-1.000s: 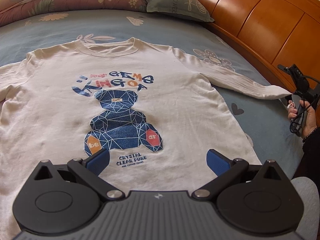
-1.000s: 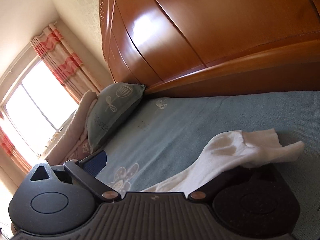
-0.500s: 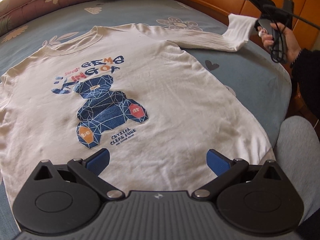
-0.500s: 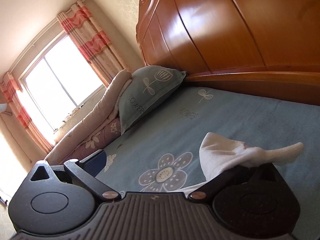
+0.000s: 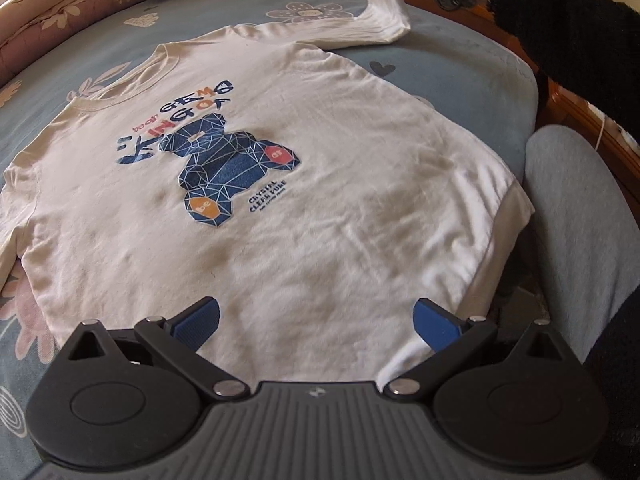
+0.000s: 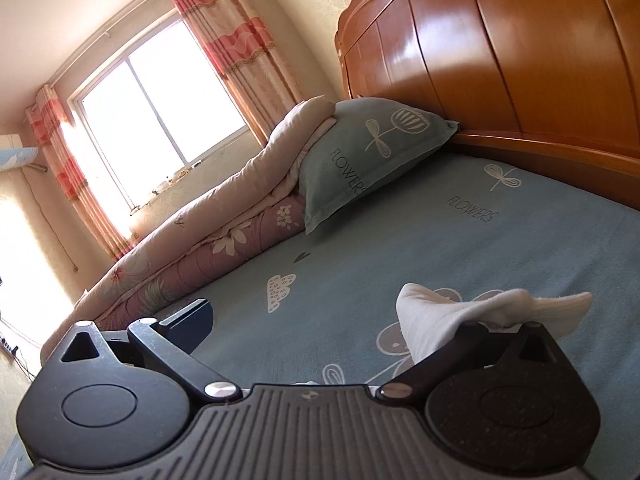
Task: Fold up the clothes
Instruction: 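Lift the cuff with the right gripper and carry it across the chest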
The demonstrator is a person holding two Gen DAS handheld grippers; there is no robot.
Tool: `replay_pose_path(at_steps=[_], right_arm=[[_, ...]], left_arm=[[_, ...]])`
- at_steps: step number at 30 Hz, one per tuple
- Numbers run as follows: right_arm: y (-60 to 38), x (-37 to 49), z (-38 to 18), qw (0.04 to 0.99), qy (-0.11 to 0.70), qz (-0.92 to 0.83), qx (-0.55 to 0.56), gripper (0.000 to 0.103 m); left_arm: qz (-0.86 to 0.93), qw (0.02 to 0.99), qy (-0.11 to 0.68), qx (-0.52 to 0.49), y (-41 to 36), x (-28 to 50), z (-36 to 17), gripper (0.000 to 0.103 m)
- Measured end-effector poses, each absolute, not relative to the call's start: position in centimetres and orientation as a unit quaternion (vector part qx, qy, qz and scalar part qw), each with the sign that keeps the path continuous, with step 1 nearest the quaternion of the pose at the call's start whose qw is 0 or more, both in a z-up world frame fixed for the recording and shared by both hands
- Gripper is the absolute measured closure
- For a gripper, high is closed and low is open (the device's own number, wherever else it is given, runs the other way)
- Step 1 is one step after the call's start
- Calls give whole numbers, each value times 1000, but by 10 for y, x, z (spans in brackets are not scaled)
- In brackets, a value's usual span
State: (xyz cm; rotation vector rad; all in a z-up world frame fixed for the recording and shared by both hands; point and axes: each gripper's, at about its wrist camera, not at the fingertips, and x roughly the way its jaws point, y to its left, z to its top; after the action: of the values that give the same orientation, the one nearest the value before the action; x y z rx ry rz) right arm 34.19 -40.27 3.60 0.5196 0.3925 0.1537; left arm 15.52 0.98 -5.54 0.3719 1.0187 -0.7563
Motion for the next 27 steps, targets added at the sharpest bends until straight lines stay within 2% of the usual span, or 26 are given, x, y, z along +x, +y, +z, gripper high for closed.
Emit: replay_pose_path(at_steps=[27], right_arm=[[-241, 397, 27, 947, 214, 138, 194, 0]], left_arm=[[-350, 794, 461, 184, 67, 162, -48, 1]])
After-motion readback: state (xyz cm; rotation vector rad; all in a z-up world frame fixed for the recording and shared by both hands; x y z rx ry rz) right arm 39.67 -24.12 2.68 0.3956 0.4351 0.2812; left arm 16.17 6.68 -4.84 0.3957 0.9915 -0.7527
